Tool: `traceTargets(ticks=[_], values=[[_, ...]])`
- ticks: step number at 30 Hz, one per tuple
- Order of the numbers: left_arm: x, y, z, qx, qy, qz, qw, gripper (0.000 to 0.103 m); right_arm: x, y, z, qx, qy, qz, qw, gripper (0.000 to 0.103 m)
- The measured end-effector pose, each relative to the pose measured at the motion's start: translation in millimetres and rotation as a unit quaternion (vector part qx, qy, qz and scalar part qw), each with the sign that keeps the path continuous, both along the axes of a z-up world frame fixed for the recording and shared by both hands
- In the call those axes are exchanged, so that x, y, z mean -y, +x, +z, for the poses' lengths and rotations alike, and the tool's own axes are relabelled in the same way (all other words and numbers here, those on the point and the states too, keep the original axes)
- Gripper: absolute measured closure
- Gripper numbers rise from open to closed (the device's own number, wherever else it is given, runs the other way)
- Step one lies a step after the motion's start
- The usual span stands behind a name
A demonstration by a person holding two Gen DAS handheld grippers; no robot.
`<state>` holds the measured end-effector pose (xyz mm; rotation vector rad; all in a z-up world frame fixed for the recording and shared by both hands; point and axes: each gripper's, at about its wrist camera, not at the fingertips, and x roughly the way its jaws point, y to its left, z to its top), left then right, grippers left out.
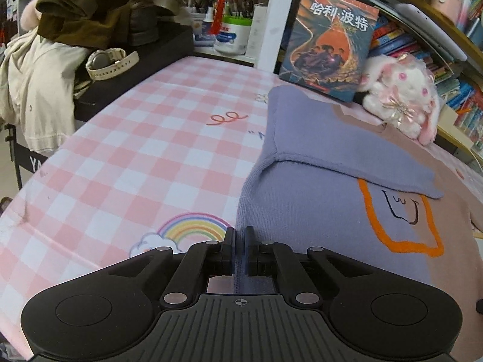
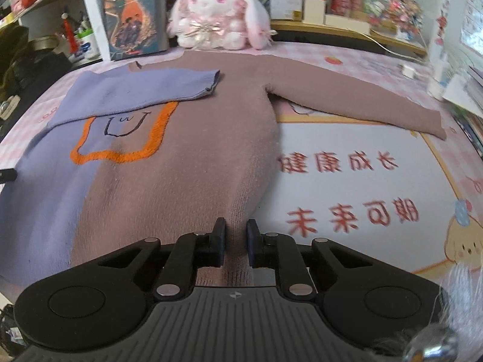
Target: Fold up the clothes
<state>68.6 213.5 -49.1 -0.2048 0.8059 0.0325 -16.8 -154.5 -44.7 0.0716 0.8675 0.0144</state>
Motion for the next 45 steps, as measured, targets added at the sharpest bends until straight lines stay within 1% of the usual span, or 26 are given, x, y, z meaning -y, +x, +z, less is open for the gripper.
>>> traceTargets(ticks=[3, 7, 10, 12, 15, 22, 28, 31, 32, 33, 36, 40, 42, 44, 45], values=[[-1.3, 2.3, -1.1, -0.001, 0.001, -0.003, 1.0000, 0.099, -5.7, 4.9, -0.3, 0.002, -0.006, 0.002, 1.000, 0.090], [-1.8, 0.0, -2.7, -0.002, -0.003, -0.005, 1.0000, 0.099, -3.3, 1.5, -0.7, 0.003, -0.005, -0.004, 1.000, 0.090], [-3.5, -1.6, -3.1, -0.001, -0.010, -0.006, 0.9999, 0.097, -1.3, -2.4, -1.1, 0.004, 0.002, -0.011, 1.000, 0.090], [-6.3, -1.3, -2.6, -0.004, -0.017, -0.003, 0.9998, 0.094, -1.9, -2.2, -0.5, 0.004, 0.004, -0.013, 1.000, 0.090], [-9.1, -3.9, -2.7, -0.005, -0.025, -0.004, 0.9997, 0.094, -4.0, -2.7, 0.4, 0.004, 0.007, -0.015, 1.000, 0.090], [-12.0, -12.1, -3.8, 0.002, -0.024, -0.025, 0.9994, 0.094, -13.5, -8.6, 0.1, 0.002, 0.003, -0.014, 1.000, 0.091], [-14.6, -12.8, -3.2, -0.001, -0.026, -0.031, 0.9992, 0.094, -17.5, -12.3, -0.2, 0.003, -0.001, -0.025, 1.000, 0.090], [-16.7, -19.4, 1.2, 0.005, -0.031, -0.030, 0.9991, 0.094, -15.8, -16.0, 1.3, 0.004, 0.008, -0.046, 0.999, 0.081], [-16.9, -22.4, 3.7, 0.010, -0.030, -0.030, 0.9991, 0.093, -15.0, -18.1, 2.3, 0.006, 0.013, -0.053, 0.999, 0.074], [-17.1, -25.5, 6.2, 0.015, -0.029, -0.030, 0.9990, 0.093, -14.5, -20.7, 3.8, 0.009, 0.018, -0.059, 0.998, 0.072], [-16.2, -36.1, 14.2, 0.029, -0.030, -0.041, 0.9983, 0.091, -16.7, -29.0, 11.6, 0.024, 0.024, -0.071, 0.997, 0.071], [-6.7, -50.2, 20.3, 0.034, -0.027, -0.069, 0.9967, 0.089, -22.9, -42.5, 25.5, 0.048, 0.017, -0.086, 0.995, 0.061], [-0.2, -58.5, 21.8, 0.034, -0.025, -0.084, 0.9956, 0.085, -26.5, -50.1, 31.5, 0.058, 0.010, -0.096, 0.994, 0.056], [5.3, -64.2, 20.8, 0.032, -0.022, -0.096, 0.9946, 0.082, -30.5, -57.8, 35.7, 0.063, -0.001, -0.107, 0.992, 0.044], [7.3, -65.9, 20.0, 0.031, -0.020, -0.101, 0.9943, 0.078, -31.9, -61.6, 36.8, 0.065, -0.006, -0.112, 0.992, 0.042]])
